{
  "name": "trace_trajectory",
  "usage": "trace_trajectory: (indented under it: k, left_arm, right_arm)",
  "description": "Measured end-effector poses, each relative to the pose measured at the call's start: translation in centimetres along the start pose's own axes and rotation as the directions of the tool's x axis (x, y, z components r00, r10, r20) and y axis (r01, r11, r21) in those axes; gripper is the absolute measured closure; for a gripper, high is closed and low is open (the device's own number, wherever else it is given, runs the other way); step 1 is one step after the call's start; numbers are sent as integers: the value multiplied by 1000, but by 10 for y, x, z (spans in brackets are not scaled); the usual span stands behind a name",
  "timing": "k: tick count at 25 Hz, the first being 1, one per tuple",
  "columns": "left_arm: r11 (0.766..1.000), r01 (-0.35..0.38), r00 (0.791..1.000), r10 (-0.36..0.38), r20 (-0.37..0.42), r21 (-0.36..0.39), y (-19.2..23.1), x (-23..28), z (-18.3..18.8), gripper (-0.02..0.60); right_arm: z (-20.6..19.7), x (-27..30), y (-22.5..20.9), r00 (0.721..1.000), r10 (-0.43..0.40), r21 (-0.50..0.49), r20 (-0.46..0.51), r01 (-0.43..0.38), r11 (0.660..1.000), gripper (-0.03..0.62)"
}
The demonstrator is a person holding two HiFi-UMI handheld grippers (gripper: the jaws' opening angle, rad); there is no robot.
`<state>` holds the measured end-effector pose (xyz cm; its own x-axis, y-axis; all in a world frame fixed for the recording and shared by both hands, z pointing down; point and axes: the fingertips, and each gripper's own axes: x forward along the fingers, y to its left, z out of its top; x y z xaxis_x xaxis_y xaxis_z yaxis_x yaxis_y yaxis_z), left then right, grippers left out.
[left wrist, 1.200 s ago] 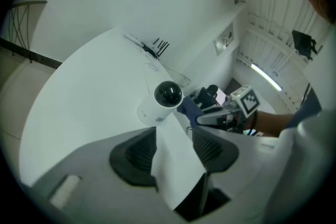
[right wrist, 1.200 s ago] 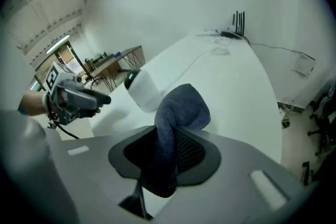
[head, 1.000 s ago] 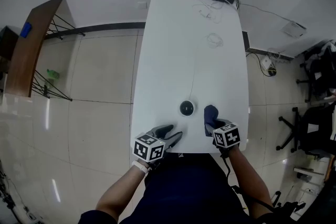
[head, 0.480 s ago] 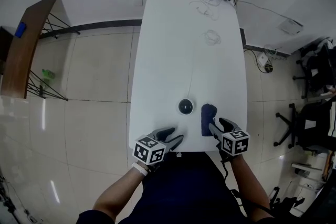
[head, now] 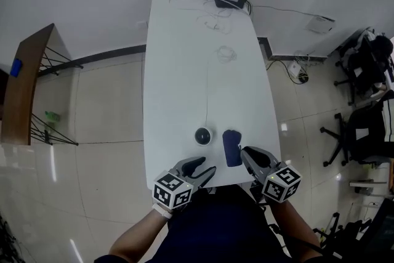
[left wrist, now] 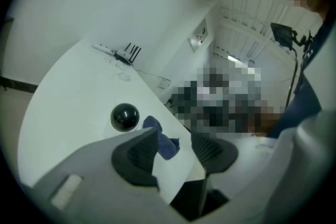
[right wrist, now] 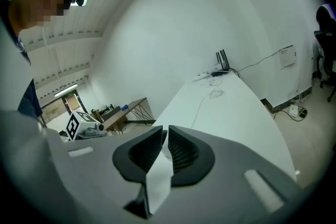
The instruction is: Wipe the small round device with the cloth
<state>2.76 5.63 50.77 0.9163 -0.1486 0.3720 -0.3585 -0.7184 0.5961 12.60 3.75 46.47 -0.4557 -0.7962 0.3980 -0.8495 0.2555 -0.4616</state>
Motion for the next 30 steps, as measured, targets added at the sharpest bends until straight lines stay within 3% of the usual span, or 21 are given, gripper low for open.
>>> trace_trajectory:
  k: [4, 19, 30]
  left_arm:
    - [996, -31, 999, 28, 35, 79, -20, 9, 23, 385]
    - [976, -180, 977, 162, 139, 124, -53, 7, 49, 388]
    - [922, -302, 930, 228, 290, 243, -68, 13, 81, 472]
  right_arm:
    - [18, -9, 14, 997, 63, -15, 53, -62, 998, 554]
    - [33, -22, 24, 975, 209, -166, 73, -194, 967, 556]
    - [65, -47, 3, 963, 227, -233, 145, -190, 954, 565]
